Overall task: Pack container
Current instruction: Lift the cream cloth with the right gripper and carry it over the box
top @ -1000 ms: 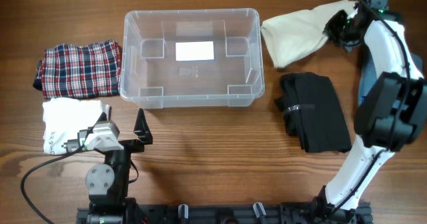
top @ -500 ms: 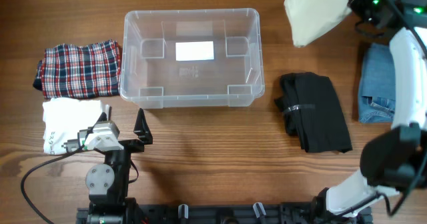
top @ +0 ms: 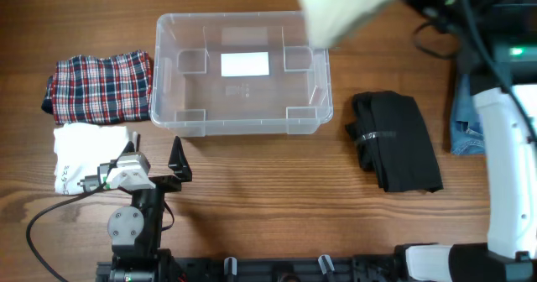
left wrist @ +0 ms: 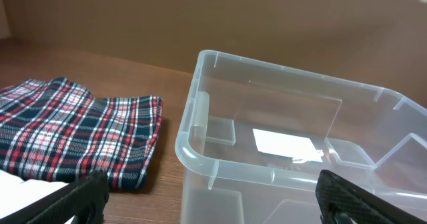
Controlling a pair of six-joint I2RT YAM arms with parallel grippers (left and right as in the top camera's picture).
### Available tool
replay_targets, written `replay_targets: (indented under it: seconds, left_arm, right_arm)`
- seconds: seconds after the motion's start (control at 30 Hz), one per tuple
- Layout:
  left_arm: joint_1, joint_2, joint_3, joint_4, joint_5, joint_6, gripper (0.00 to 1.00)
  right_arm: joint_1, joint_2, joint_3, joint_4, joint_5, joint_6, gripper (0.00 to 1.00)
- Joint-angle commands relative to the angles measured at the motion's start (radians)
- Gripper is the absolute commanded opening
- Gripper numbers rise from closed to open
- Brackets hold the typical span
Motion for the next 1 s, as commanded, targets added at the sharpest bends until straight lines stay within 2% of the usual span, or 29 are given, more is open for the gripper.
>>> replay_targets:
  seconds: [0.0, 0.13, 0.23, 0.33, 0.5, 0.67, 0.97]
  left_arm:
    - [-0.004, -0.005, -0.006, 0.003, -0.011, -0.006, 1.0]
    - [-0.004, -0.005, -0.006, 0.003, -0.011, -0.006, 1.0]
    - [-0.004, -0.005, -0.006, 0.003, -0.011, -0.006, 1.0]
    - [-0.004, -0.005, -0.006, 0.003, -0.011, -0.006, 1.0]
    - [-0.004, -0.005, -0.006, 0.003, -0.011, -0.006, 1.0]
    - [-0.004, -0.005, -0.006, 0.003, -0.011, -0.006, 1.0]
    - [-0.004, -0.005, -0.006, 0.003, -0.011, -0.006, 1.0]
  right_arm:
    - [0.15, -0.033, 0.01, 0.026, 0.165, 0.179, 0.04]
    - [0.343, -0.018, 0.008, 0.029, 0.399, 0.372, 0.04]
    - [0.474, 0.027, 0.008, 0.058, 0.505, 0.506, 0.04]
    - [0.558, 0.099, 0.008, 0.13, 0.552, 0.538, 0.04]
    - [0.605, 0.215, 0.008, 0.193, 0.554, 0.56, 0.04]
    - [0.611, 0.304, 0.008, 0.192, 0.555, 0.575, 0.04]
    - [0.617, 0.393, 0.003, 0.153, 0.554, 0.69, 0.04]
